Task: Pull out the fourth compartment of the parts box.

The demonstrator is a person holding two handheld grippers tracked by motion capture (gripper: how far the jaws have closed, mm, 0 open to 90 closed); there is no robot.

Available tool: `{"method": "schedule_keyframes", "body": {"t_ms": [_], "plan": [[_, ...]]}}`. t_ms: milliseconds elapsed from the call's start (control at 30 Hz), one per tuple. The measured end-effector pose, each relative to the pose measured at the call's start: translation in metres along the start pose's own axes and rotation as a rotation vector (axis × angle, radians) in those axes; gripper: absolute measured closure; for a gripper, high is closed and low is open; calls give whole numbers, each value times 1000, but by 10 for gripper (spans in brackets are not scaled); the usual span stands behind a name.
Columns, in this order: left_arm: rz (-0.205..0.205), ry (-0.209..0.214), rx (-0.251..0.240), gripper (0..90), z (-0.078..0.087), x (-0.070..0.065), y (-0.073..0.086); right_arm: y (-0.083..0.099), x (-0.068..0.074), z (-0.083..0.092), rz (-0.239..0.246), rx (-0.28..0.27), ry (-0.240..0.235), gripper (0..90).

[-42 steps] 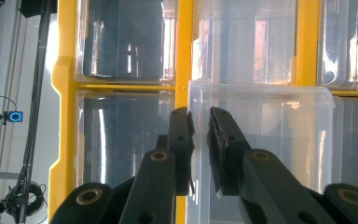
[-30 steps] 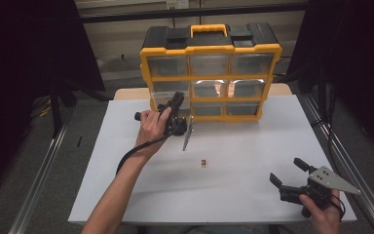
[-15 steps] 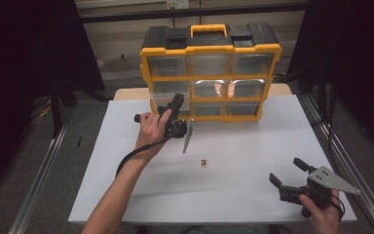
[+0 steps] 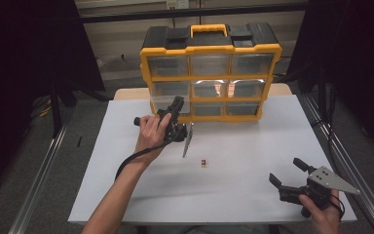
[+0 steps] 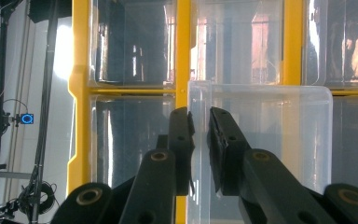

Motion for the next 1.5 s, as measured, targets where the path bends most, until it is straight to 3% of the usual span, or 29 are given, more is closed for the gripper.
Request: {"method": "schedule_keyframes", "body": {"t_ms": [33, 167, 200, 300, 800, 867, 900, 933, 967, 1000, 1100, 1267, 1400, 1433, 1500], "plan": [[19, -9, -18, 802, -1, -1, 0, 0, 0, 0, 0, 0, 0, 13], [8, -3, -1, 802, 2, 1, -1, 0, 0, 0, -1, 0, 1, 13], [26, -13, -17, 802, 2, 0, -1, 0, 0, 0, -1, 1, -1, 13], [28, -15, -8, 802, 5, 0, -2, 0, 0, 0, -2, 1, 2, 13], [32, -18, -15, 800, 11, -1, -3, 0, 0, 0, 1, 1, 0, 13], [28, -15, -16, 800, 12, -1, -3, 0, 0, 0, 0, 1, 2, 13], [3, -12, 0, 800, 13, 1, -3, 0, 0, 0, -2, -2, 3, 13], [-1, -18, -15, 800, 13, 2, -3, 0, 0, 0, -2, -2, 3, 13], [18, -17, -20, 800, 12, 1, -2, 0, 0, 0, -1, -1, 3, 13], [6, -15, -16, 800, 13, 2, -3, 0, 0, 0, -3, 1, 0, 13], [30, -19, -22, 799, 12, 0, -3, 0, 0, -1, 1, 3, -3, 13], [15, -13, -19, 797, 13, 2, -3, 0, 0, -1, -3, 2, 1, 13], [26, -6, -21, 782, 13, 2, -3, 0, 0, -1, 0, 3, -3, 13], [59, -3, -31, 731, 13, 0, -3, 0, 0, -1, -4, 4, -3, 13], [54, -7, -28, 678, 13, -1, -5, 0, 0, -1, -8, 5, -4, 13]]}}
Point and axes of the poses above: each handheld gripper's, and its own axes: z roughly backward along the jaws, y roughly out of its underside, x roughly to its left, the point moved 1 cm from there along -z, roughly forward along the jaws, and after that the axes turned 14 degrees about -y, right-handed, at the moved point
